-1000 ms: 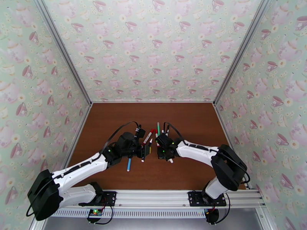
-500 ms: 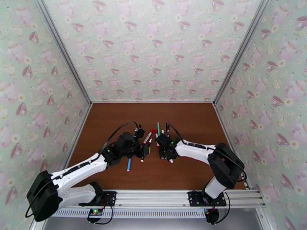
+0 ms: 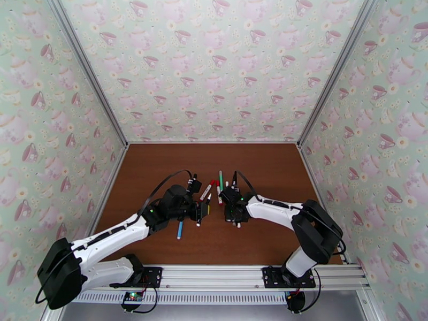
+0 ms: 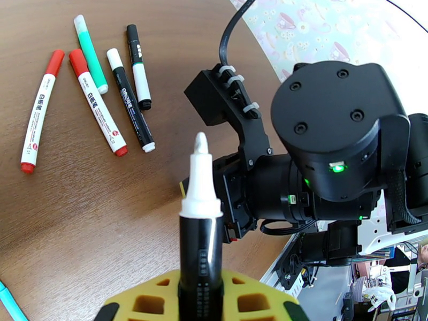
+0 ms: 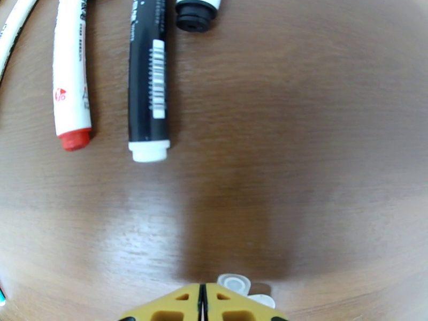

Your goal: Open the pen caps

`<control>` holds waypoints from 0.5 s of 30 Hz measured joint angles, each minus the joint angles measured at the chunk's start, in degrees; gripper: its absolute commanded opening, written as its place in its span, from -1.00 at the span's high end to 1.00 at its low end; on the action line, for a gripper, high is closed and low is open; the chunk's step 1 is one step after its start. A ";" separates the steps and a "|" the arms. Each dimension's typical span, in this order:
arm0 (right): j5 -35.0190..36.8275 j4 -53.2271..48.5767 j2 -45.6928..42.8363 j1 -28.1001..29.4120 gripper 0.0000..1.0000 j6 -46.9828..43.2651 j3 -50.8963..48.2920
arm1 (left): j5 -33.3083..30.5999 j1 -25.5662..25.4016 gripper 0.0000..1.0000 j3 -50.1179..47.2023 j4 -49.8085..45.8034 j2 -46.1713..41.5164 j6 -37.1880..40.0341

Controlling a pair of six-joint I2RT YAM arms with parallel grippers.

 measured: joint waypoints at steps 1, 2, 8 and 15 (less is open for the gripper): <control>-0.04 0.11 -0.55 0.00 0.79 -0.04 -0.39 | 0.00 0.00 1.00 0.00 0.04 0.00 0.00; -0.07 0.46 -1.22 0.00 0.79 -0.09 -0.94 | 0.00 0.00 1.00 0.00 0.04 0.00 0.00; -1.31 1.29 -3.08 0.00 0.79 -2.25 -1.79 | 0.00 0.00 1.00 0.00 0.04 0.00 0.00; -2.54 1.20 -3.06 0.00 0.79 -4.20 -1.79 | 0.00 0.00 1.00 0.00 0.07 0.00 -0.17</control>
